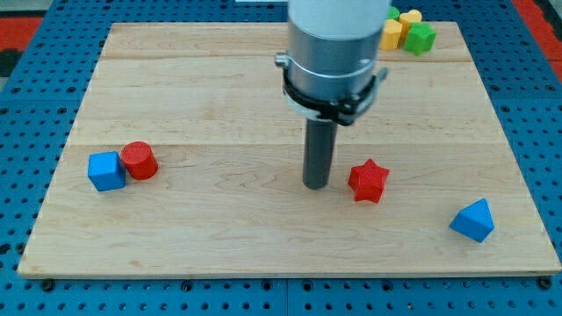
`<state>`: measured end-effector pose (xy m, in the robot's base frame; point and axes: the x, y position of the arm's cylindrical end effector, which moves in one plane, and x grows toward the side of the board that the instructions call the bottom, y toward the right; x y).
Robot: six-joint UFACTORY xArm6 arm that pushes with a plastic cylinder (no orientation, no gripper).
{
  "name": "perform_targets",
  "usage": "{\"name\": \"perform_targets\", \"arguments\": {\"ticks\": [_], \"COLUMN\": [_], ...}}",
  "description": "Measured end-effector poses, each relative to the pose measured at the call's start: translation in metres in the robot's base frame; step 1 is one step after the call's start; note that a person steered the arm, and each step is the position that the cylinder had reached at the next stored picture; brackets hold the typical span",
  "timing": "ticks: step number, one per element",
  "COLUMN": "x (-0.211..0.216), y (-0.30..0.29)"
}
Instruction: Move the red star closure to the blue triangle
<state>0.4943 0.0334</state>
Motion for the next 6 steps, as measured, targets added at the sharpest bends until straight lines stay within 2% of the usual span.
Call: {"name": "perform_targets", "arguments": {"ticks": [1, 3, 4, 5, 6], "x": [-0.021, 0.025, 0.028, 0.021, 0.040], "y": [0.032, 0.092, 0.097, 0.055, 0.022]}}
